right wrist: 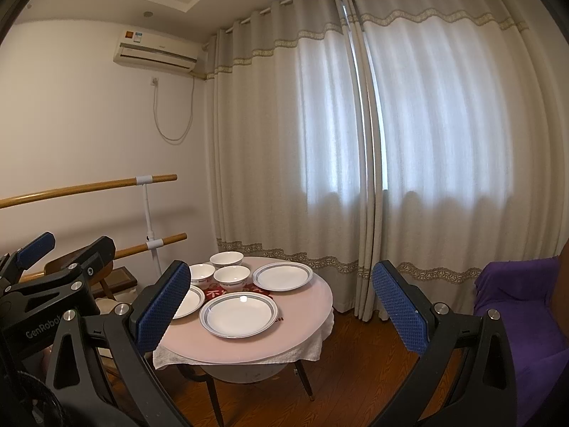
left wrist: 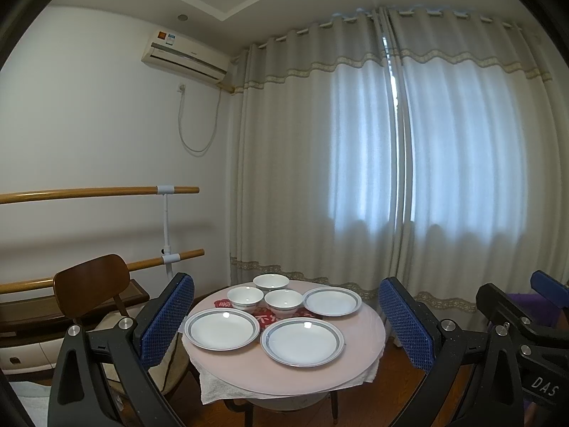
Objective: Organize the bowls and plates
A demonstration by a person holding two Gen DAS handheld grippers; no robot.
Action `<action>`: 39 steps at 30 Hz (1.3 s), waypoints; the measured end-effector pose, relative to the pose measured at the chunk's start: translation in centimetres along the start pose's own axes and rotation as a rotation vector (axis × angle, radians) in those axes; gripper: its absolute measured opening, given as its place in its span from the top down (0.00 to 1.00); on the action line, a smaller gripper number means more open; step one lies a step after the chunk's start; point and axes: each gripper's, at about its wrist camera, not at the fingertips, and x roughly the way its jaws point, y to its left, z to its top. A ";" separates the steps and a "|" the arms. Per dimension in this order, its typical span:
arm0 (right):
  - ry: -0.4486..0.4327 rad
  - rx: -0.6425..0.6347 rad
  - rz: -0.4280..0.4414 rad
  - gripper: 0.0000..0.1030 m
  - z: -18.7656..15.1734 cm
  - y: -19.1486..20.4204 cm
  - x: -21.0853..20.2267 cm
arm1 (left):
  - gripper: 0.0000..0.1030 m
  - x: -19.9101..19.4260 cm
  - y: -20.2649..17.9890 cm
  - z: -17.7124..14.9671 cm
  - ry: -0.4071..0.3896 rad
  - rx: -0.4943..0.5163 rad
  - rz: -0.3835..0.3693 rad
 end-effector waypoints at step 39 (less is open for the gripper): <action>-0.006 0.010 0.003 0.00 -0.2 -0.1 0.2 | 0.01 -0.5 0.2 0.0 -0.007 0.008 -0.015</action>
